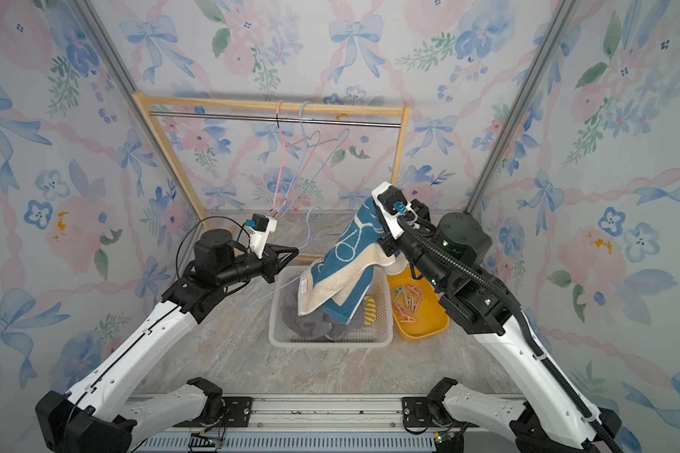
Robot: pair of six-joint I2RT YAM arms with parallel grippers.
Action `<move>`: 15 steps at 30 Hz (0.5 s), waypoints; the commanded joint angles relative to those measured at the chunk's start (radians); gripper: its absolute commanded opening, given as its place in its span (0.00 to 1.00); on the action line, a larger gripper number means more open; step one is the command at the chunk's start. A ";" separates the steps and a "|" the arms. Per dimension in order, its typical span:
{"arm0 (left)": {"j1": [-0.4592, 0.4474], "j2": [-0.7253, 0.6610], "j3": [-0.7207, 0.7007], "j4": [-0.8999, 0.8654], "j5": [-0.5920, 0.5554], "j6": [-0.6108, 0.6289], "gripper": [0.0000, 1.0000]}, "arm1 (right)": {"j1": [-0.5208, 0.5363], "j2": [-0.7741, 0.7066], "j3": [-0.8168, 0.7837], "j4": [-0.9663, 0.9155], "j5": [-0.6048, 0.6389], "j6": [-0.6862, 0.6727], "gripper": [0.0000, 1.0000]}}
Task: Remove the clothespins securing towels to the hanger
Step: Remove the towel from the hanger.
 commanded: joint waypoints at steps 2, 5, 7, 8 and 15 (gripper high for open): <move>0.007 -0.078 0.046 0.027 -0.096 0.017 0.00 | -0.009 0.055 0.121 -0.033 -0.045 0.009 0.00; 0.007 -0.120 0.047 0.032 -0.180 0.030 0.00 | -0.007 0.091 0.174 -0.071 -0.063 0.014 0.00; 0.006 -0.142 0.046 0.034 -0.231 0.030 0.00 | 0.000 0.107 0.191 -0.093 -0.068 0.011 0.00; 0.007 -0.155 0.044 0.039 -0.253 0.028 0.00 | 0.007 0.112 0.192 -0.106 -0.071 0.003 0.00; 0.008 -0.210 0.025 0.081 -0.371 0.005 0.00 | 0.046 0.131 0.173 -0.194 -0.067 -0.007 0.00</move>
